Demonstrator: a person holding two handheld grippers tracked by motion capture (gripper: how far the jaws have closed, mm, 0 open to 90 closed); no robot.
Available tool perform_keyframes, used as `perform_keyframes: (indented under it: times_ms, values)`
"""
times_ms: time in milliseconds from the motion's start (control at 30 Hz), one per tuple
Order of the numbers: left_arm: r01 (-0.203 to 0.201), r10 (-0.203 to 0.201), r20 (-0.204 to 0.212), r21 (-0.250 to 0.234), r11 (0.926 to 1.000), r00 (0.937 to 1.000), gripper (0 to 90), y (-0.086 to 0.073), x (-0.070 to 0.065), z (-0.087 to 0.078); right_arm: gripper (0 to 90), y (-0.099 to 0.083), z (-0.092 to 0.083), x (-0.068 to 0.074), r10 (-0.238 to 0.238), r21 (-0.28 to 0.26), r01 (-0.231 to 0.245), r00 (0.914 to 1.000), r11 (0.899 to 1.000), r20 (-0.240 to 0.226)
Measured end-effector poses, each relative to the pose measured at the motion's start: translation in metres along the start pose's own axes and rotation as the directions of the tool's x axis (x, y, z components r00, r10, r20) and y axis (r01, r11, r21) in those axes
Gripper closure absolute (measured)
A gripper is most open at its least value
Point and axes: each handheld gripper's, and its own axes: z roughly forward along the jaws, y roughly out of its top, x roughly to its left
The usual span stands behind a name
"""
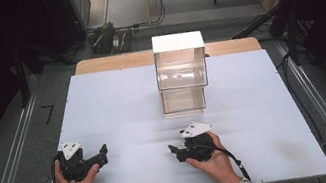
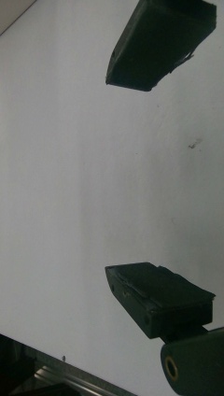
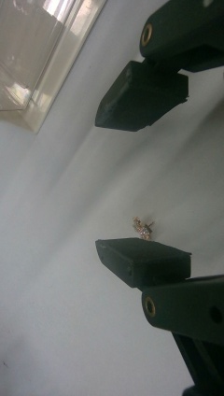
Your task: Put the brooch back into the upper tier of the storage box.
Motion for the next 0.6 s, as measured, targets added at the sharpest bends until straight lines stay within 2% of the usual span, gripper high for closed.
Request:
perform_keyframes:
  times_ms: [133,367,500,533,600]
  values:
    - [-0.001,0.001,0.001,0.000,1.0000,1.0000,9.4,0.0000,-0.0001,-0.0001,35.0,-0.0003,0.0028,0.0009,0.001,0.002,-0.001,1.0000,1.000,0.001]
    - [0.001,-0.001,-0.001,0.001,1.0000,1.0000,9.4,0.0000,0.0000,0.0002,45.2,-0.0002,0.0044,0.0032,-0.010,-0.004,0.010,0.9997,1.000,-0.022]
    - [0.001,-0.001,-0.002,0.002,1.0000,1.0000,9.4,-0.0001,-0.0001,0.0003,48.7,-0.0008,0.0068,0.0052,-0.005,0.013,0.006,0.9991,1.000,-0.043]
    - [0.001,-0.001,-0.001,0.002,1.0000,1.0000,9.4,0.0000,0.0000,0.0003,52.8,-0.0014,0.0078,0.0060,-0.007,0.020,0.008,0.9988,1.000,-0.049]
    - [0.002,-0.002,0.000,0.002,1.0000,1.0000,9.4,0.0000,0.0000,0.0003,54.7,-0.0014,0.0081,0.0063,-0.007,0.019,0.008,0.9985,1.000,-0.054]
